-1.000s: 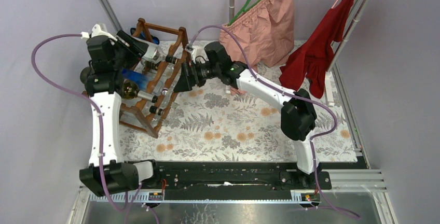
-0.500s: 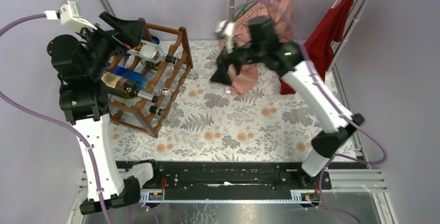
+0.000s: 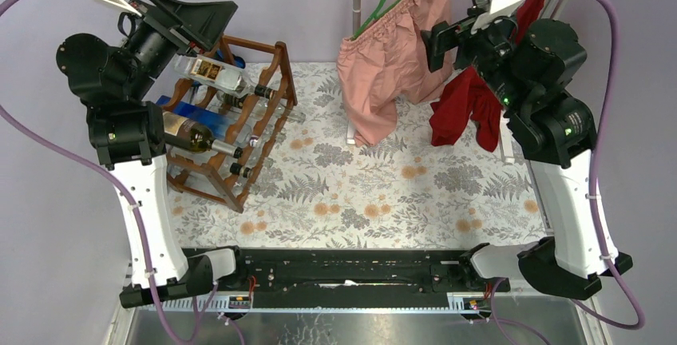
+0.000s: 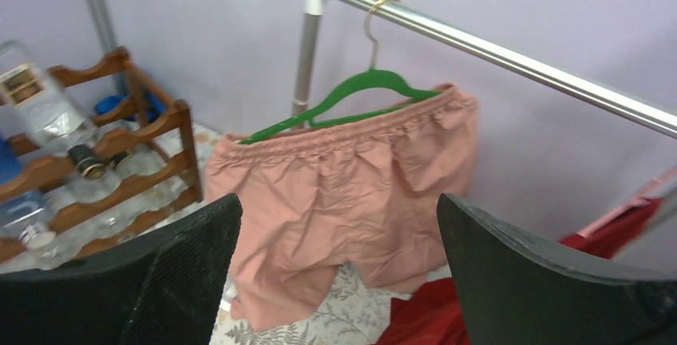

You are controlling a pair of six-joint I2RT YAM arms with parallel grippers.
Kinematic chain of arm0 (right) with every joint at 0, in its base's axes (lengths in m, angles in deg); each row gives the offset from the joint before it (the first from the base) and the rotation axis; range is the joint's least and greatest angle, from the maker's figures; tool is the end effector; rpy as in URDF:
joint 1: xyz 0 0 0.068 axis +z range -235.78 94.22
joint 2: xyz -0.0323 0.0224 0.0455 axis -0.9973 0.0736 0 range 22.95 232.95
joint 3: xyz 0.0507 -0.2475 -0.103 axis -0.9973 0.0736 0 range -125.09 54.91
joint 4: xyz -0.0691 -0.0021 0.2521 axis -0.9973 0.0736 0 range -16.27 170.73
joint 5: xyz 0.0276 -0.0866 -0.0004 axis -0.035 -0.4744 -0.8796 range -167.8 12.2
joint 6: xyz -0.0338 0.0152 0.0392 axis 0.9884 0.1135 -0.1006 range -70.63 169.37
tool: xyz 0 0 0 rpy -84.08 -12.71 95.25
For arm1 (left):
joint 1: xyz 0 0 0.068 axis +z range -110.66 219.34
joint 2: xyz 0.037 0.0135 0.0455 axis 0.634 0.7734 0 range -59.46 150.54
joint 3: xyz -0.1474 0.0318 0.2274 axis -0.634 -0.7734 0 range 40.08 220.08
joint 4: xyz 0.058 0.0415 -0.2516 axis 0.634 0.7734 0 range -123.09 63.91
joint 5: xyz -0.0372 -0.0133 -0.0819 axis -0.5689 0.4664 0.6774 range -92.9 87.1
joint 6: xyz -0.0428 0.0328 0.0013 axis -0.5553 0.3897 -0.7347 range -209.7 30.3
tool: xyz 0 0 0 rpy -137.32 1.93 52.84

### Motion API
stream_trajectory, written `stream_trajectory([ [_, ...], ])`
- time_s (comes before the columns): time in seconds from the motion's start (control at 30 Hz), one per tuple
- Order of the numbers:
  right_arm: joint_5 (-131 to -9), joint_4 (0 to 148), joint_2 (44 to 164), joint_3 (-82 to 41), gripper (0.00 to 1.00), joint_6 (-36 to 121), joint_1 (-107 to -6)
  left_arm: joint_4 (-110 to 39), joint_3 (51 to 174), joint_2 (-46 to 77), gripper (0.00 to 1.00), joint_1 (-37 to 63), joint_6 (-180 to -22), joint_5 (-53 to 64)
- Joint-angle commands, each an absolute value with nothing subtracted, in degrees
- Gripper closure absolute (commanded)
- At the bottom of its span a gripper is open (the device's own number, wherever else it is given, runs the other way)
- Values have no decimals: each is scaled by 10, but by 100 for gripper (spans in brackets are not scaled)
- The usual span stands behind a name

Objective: Put the wine bottle on the wine rack
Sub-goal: Reset both arms

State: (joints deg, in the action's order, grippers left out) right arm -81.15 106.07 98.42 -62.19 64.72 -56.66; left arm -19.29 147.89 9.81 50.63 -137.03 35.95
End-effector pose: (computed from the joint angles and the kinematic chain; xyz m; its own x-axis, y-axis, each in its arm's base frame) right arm 0.1801 0.0979 0.5943 0.2514 -0.1626 -0.9541 -0.3824 0.8889 -0.2522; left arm 0.1743 0.0121 0.6026 -0.0208 -0.5880 -0.8086 0.5770 0.6534 -0.4899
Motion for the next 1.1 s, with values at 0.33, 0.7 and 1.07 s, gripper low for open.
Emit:
stream_trajectory([
  [0.33,-938,976,963,-603,0,601,-570,-222,1535,100,1,503,-1374,411],
  [0.7,-961,952,982,-613,0,606,-570,-159,1546,86,1,503,-1298,383],
  [1.07,-961,947,984,-604,0,615,-570,-121,1530,69,1,503,-1258,365],
])
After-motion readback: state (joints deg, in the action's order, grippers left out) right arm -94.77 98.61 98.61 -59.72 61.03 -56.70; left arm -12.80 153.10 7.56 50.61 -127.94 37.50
